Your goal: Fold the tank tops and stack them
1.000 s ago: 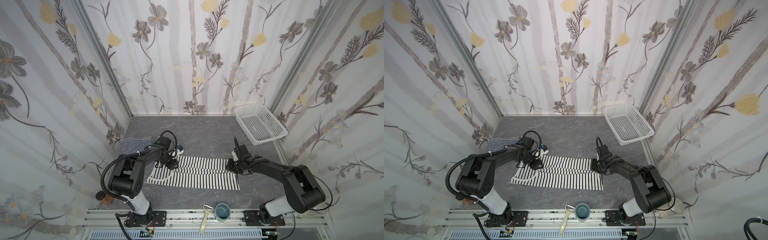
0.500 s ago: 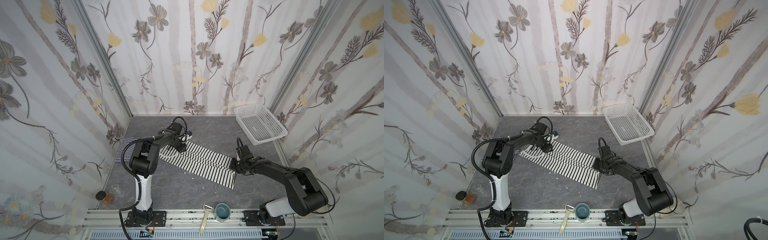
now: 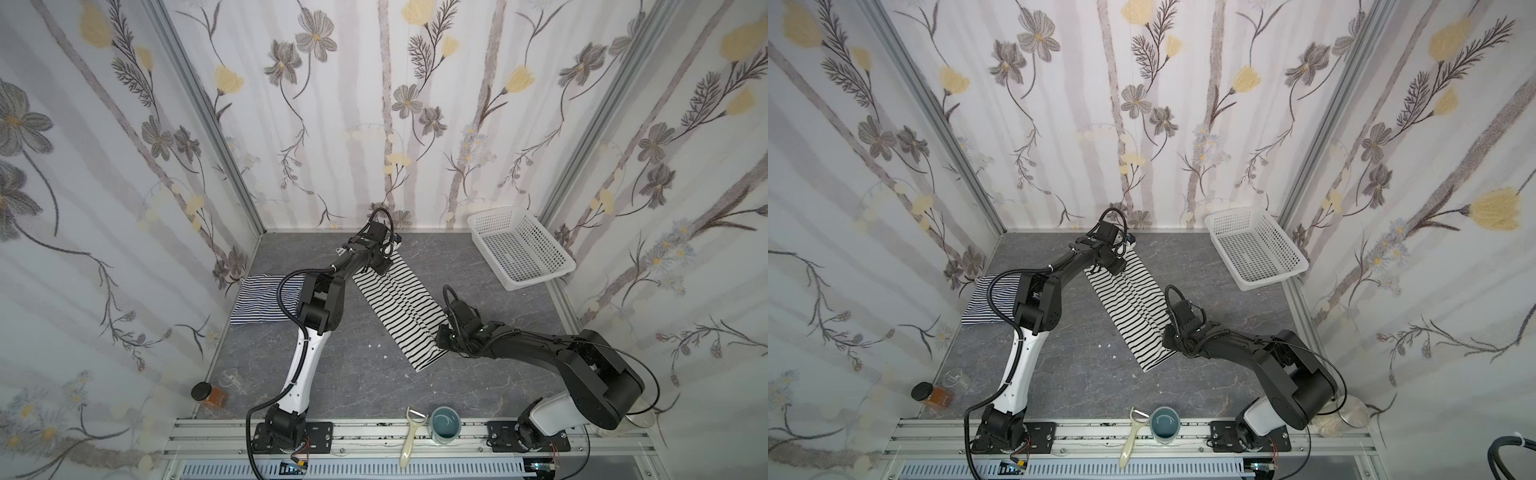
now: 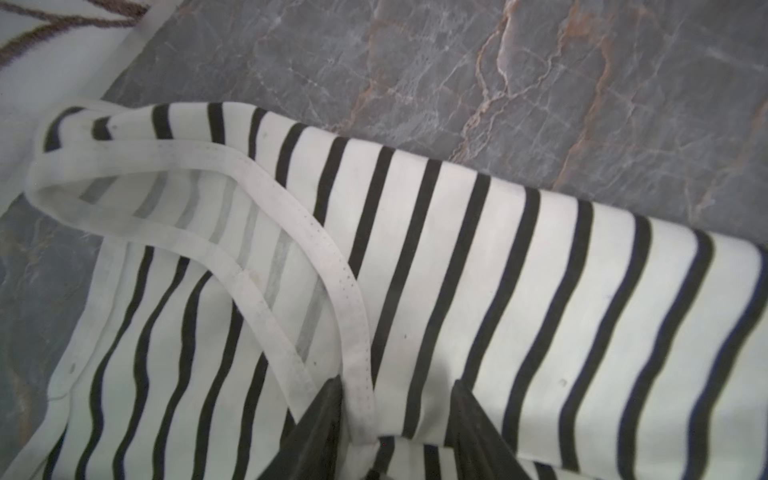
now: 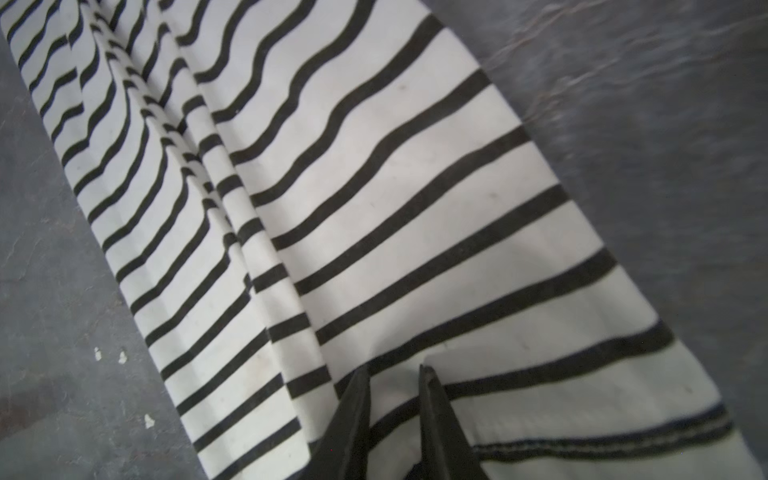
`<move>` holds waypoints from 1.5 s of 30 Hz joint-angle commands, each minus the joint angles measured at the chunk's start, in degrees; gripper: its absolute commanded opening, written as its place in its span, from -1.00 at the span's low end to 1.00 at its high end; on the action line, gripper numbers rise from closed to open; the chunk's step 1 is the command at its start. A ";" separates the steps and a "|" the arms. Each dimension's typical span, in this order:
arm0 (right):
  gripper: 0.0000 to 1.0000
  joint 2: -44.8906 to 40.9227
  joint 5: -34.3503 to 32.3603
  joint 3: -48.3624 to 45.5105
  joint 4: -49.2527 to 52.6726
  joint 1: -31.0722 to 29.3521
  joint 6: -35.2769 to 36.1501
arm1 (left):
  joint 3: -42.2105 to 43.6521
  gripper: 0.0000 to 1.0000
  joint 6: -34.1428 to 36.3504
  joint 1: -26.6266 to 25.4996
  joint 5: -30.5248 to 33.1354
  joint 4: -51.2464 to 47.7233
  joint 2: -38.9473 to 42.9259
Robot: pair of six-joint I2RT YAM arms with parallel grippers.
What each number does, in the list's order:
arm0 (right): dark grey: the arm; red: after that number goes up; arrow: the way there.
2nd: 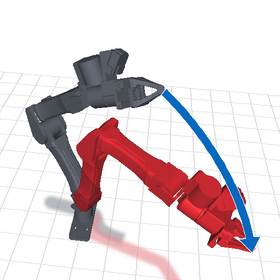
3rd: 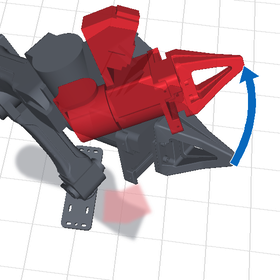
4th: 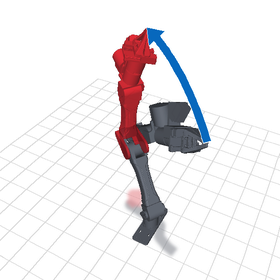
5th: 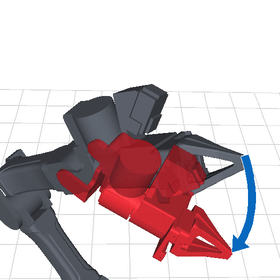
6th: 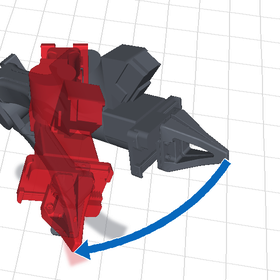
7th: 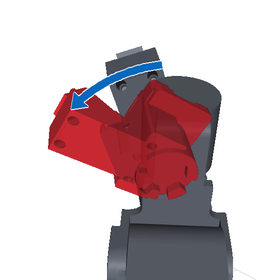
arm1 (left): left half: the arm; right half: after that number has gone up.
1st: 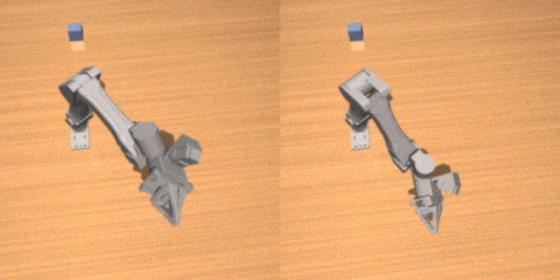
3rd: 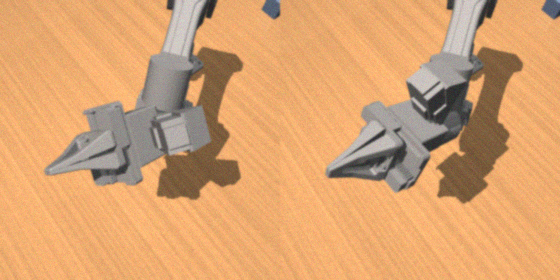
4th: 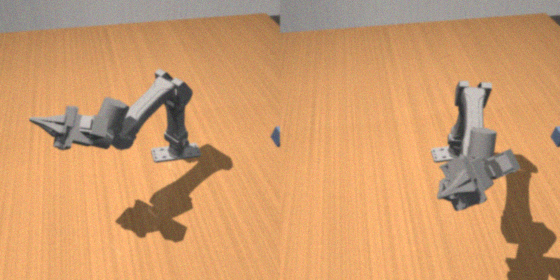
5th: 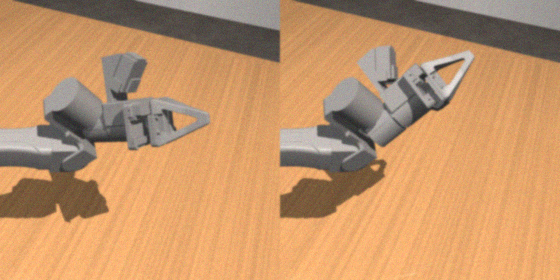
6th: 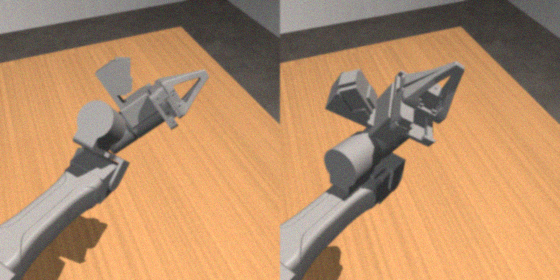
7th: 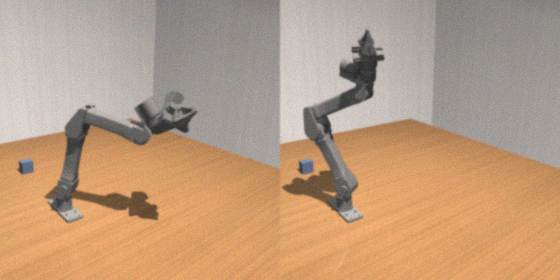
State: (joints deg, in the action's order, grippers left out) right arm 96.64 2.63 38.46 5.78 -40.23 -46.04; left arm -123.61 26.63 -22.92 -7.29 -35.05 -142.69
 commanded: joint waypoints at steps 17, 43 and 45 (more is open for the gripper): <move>-0.47 3.66 -0.22 11.19 5.88 1.02 2.56 | 34.07 -0.09 -1.87 0.20 -2.06 4.42 25.25; -0.50 -0.10 2.64 0.67 3.65 -1.64 -1.47 | 33.55 -0.08 -0.95 -1.93 -1.99 7.99 17.76; -0.50 -0.48 2.71 0.54 3.26 -2.00 -2.43 | 30.47 -0.08 -1.45 -2.21 -2.10 7.85 15.69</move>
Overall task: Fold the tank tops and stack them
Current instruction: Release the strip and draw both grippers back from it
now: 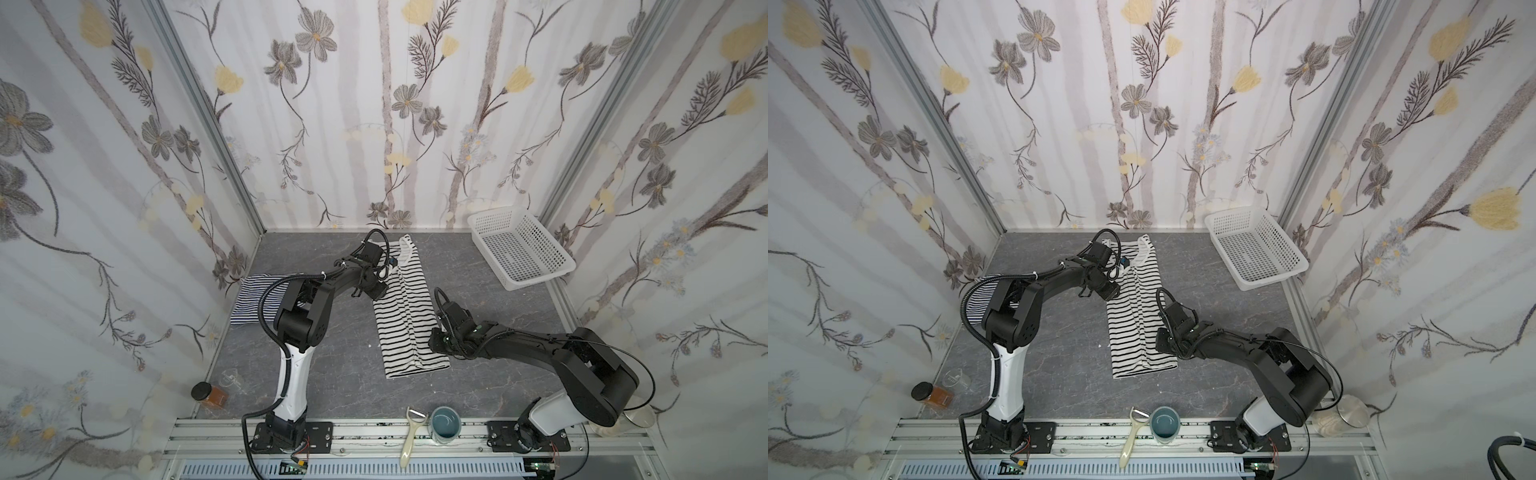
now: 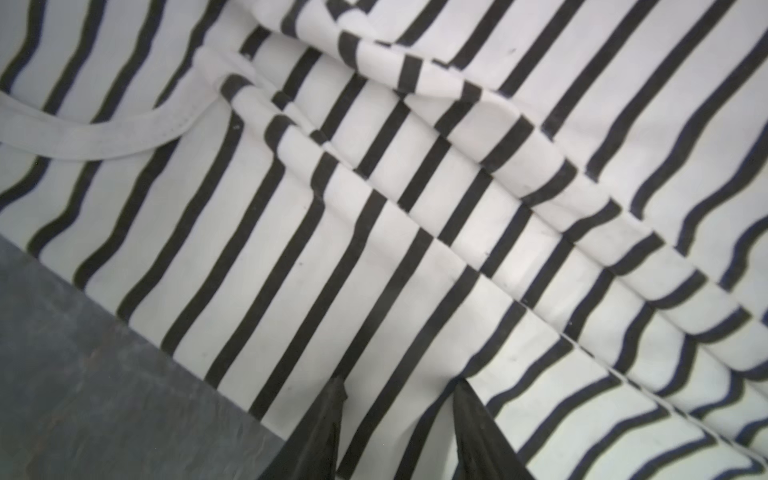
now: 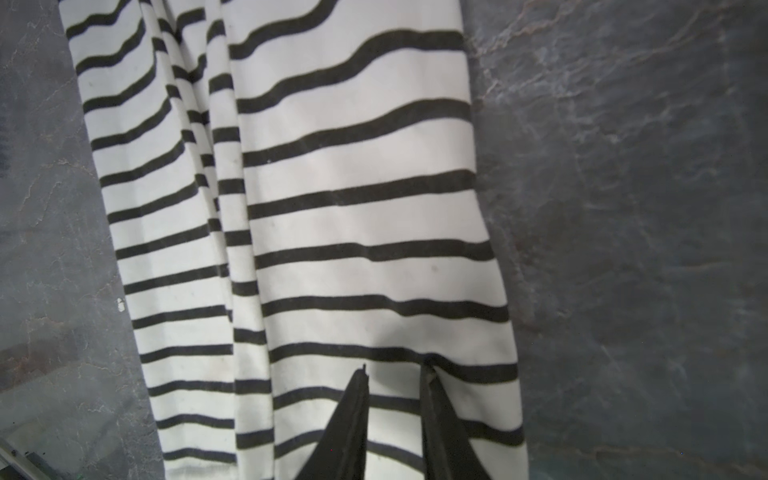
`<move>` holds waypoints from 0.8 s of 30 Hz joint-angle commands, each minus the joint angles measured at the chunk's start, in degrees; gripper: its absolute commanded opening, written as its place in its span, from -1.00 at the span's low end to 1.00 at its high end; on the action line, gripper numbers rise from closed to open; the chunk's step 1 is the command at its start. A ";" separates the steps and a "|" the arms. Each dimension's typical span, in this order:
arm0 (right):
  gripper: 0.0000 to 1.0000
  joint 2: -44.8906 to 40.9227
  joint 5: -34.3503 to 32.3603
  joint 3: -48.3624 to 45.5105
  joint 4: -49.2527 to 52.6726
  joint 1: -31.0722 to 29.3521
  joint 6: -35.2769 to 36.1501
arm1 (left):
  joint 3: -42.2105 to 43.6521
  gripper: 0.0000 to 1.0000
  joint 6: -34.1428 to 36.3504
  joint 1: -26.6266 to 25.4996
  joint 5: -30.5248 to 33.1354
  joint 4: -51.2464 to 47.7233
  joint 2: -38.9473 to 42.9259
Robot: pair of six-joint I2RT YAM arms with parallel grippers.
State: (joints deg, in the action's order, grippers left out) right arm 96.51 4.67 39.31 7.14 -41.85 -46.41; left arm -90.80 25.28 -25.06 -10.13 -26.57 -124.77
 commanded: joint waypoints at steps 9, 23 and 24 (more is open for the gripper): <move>-0.42 -2.46 -0.19 1.11 -1.08 -0.52 -3.74 | -8.55 -0.05 -1.34 -0.61 2.70 -1.38 -3.91; 0.20 -17.36 -3.00 -3.81 4.60 -0.39 -6.43 | -1.84 0.25 -2.34 -0.52 1.15 -1.03 11.78; 0.20 -18.11 -2.91 -4.74 5.01 -0.17 -6.78 | -0.60 0.30 -2.40 -0.52 0.92 -0.96 12.87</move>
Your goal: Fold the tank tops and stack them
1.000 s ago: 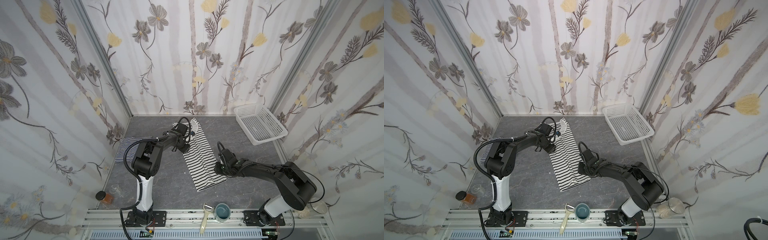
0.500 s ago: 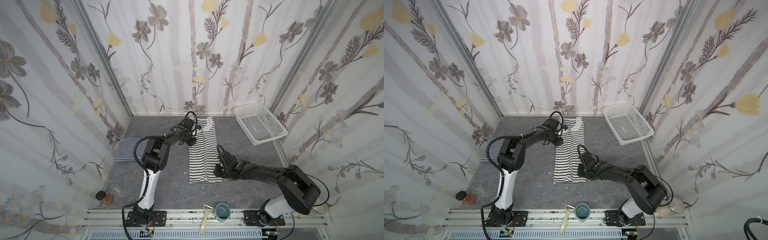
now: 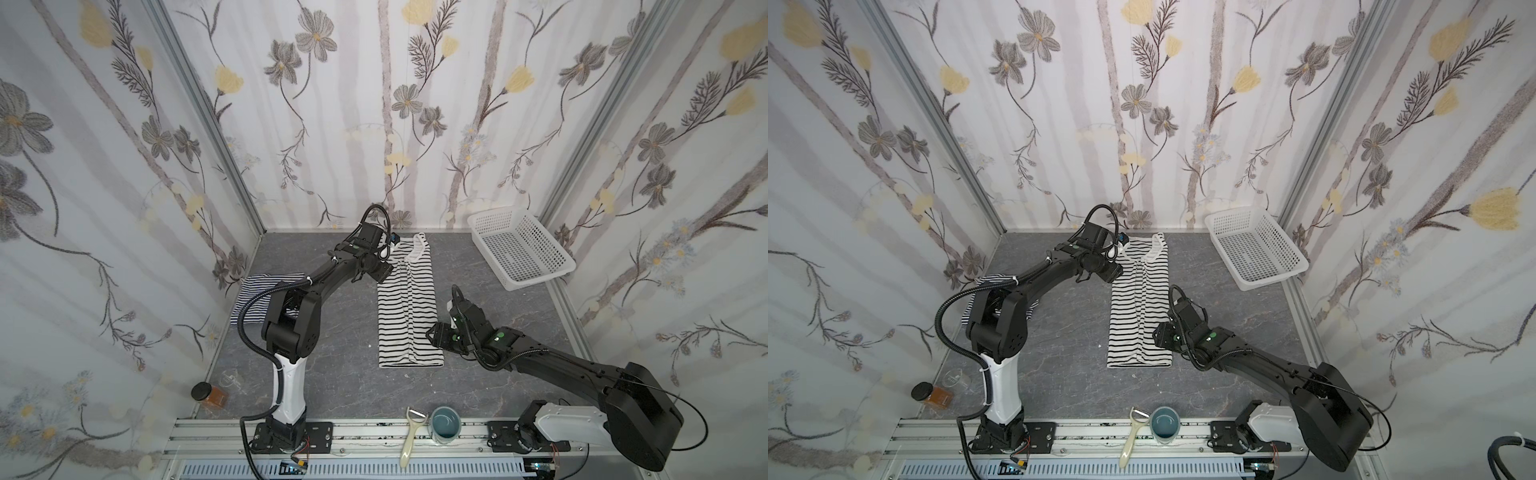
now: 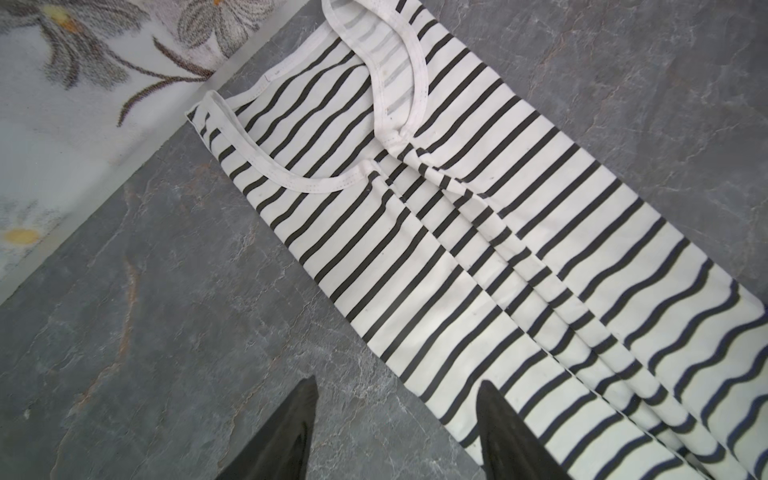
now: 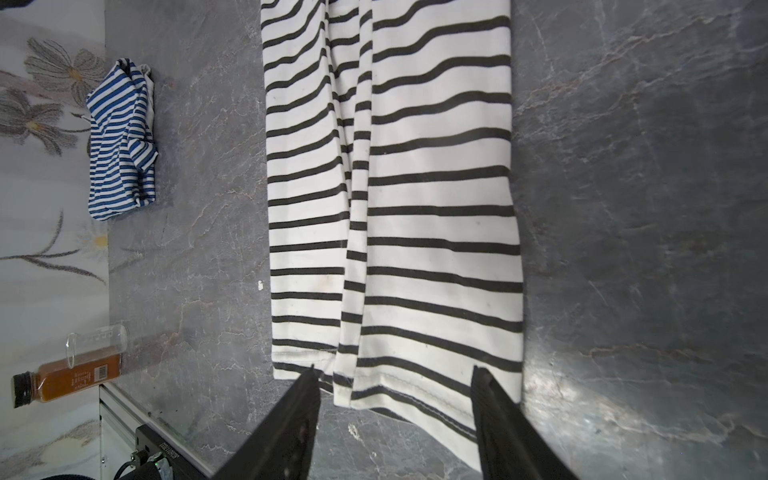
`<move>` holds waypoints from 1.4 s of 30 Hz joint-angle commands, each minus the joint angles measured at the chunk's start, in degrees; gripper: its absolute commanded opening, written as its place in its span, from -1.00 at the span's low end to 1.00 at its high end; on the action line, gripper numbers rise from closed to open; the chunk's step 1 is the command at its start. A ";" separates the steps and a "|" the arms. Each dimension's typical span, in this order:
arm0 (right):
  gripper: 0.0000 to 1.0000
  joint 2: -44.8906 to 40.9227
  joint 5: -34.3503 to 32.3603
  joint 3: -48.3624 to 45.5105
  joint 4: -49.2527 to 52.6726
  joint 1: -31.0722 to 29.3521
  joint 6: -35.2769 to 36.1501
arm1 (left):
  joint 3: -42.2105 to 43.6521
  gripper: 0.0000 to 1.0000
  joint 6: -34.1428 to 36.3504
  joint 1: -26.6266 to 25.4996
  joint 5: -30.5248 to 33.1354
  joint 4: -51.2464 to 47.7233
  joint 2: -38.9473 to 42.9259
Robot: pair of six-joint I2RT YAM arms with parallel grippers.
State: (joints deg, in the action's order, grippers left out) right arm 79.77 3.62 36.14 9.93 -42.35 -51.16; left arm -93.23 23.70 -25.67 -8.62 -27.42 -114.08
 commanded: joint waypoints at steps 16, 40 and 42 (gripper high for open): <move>0.18 -5.51 4.83 -12.04 -5.22 1.21 -7.34 | 24.73 0.37 0.20 0.09 -3.20 3.82 17.56; -0.13 -4.24 12.09 -22.75 -22.48 3.99 -15.86 | 36.00 0.38 1.45 -0.61 -3.24 7.99 22.52; -0.15 -4.53 12.83 -24.56 -25.18 4.75 -16.91 | 36.01 0.38 1.52 -0.70 -3.44 8.00 22.51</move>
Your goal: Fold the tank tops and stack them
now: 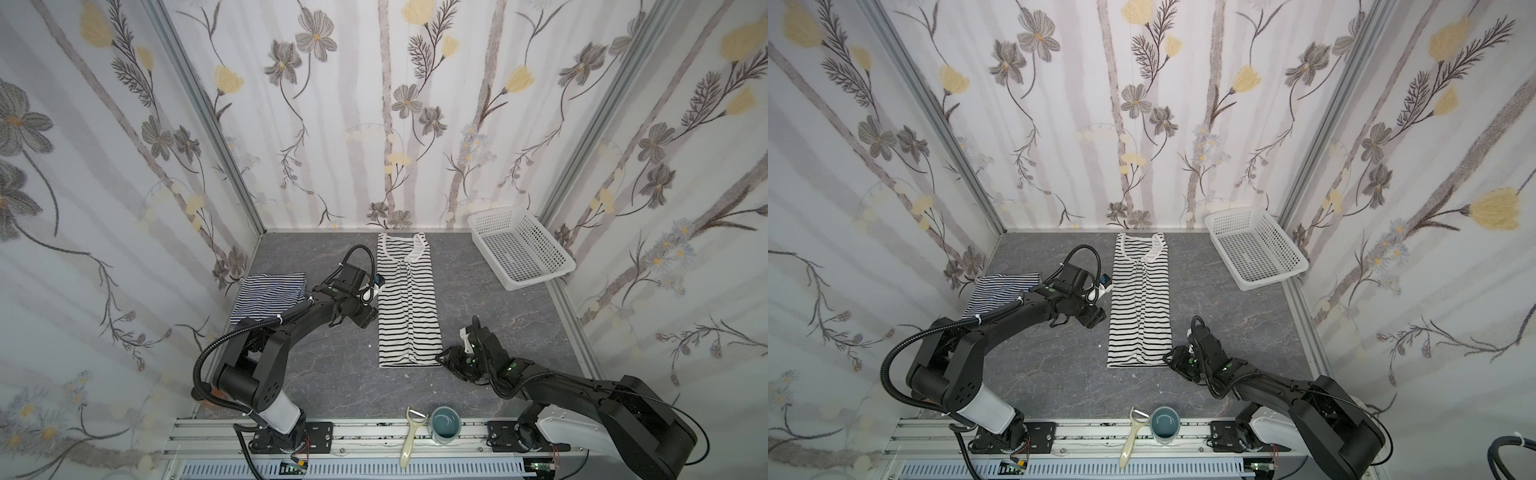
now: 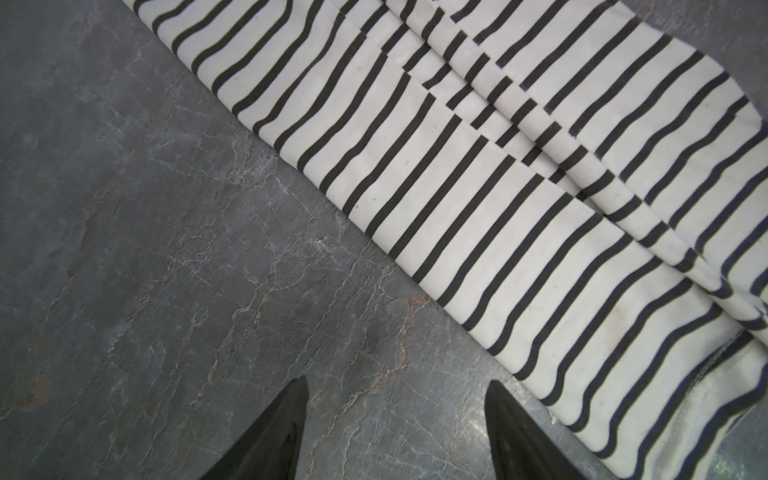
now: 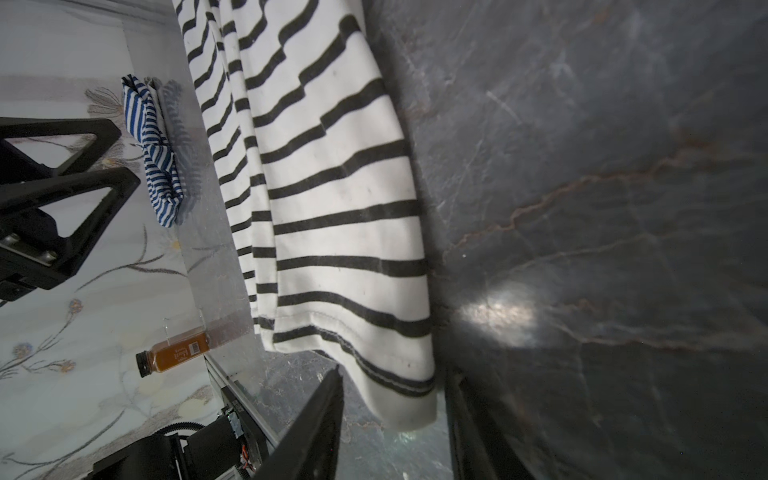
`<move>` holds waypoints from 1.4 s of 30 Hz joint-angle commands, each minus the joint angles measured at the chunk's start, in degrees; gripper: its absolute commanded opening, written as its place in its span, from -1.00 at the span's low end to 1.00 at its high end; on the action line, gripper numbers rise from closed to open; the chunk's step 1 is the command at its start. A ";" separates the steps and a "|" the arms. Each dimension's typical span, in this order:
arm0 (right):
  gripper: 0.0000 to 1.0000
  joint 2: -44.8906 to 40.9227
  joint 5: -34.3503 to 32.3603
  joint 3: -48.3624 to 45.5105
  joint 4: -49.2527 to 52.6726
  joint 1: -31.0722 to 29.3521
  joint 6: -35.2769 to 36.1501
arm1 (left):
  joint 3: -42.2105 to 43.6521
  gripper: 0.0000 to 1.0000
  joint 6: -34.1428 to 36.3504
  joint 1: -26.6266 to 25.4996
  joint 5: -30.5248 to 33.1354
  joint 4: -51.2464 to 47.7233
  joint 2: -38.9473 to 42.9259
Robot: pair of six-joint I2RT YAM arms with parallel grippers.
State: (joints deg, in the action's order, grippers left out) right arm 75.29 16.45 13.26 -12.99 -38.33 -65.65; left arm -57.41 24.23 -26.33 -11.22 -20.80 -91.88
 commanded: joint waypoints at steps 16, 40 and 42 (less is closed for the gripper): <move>-0.32 5.00 3.59 -3.08 -9.38 1.40 -3.70 | 2.70 0.39 2.32 -3.78 -1.20 1.28 0.64; -1.00 0.74 3.74 4.29 -2.17 3.02 -0.24 | 8.97 0.40 4.11 -18.45 5.17 -0.07 3.48; -1.00 0.72 3.97 5.03 -1.39 3.64 0.40 | 9.20 0.40 4.58 -18.80 2.77 -1.26 4.22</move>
State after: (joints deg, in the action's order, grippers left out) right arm 76.20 20.62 17.30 -15.46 -35.20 -66.63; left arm -48.49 28.10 -44.77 -6.31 -20.64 -88.58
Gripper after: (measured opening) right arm 0.048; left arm 0.698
